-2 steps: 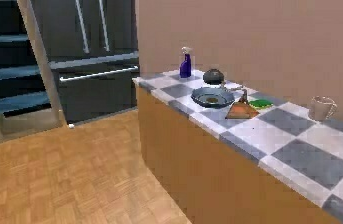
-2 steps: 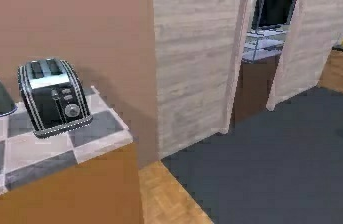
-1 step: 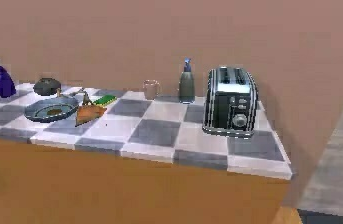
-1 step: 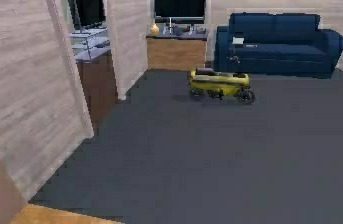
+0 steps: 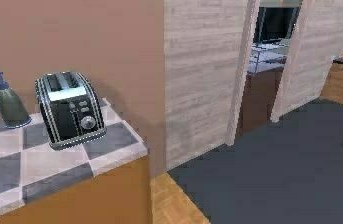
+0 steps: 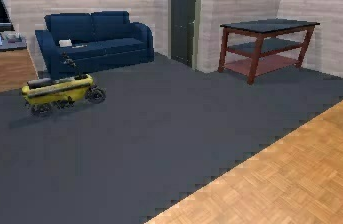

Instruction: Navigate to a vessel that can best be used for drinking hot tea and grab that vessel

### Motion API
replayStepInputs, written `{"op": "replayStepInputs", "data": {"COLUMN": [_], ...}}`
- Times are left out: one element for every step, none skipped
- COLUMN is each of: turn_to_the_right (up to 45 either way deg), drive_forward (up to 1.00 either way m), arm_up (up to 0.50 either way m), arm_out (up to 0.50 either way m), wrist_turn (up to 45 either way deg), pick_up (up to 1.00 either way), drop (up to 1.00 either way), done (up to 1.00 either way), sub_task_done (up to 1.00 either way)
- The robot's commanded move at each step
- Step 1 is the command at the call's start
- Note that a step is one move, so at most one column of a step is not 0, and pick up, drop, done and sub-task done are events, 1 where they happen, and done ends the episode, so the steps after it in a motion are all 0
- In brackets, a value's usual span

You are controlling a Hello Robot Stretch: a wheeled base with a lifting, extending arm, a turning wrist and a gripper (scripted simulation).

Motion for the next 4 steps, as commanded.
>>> {"op": "replayStepInputs", "data": {"turn_to_the_right": [9.0,0.0,-36.0,0.0], "drive_forward": [0.0,0.75,0.0,0.45], "arm_up": [0.0,0.0,0.0,0.0], "arm_out": [0.0,0.0,0.0,0.0], "wrist_turn": [0.0,0.0,0.0,0.0], "pick_up": [0.0,0.0,0.0,0.0], "drop": [0.0,0.0,0.0,0.0], "done": [0.0,0.0,0.0,0.0], "sub_task_done": [0.0,0.0,0.0,0.0]}}
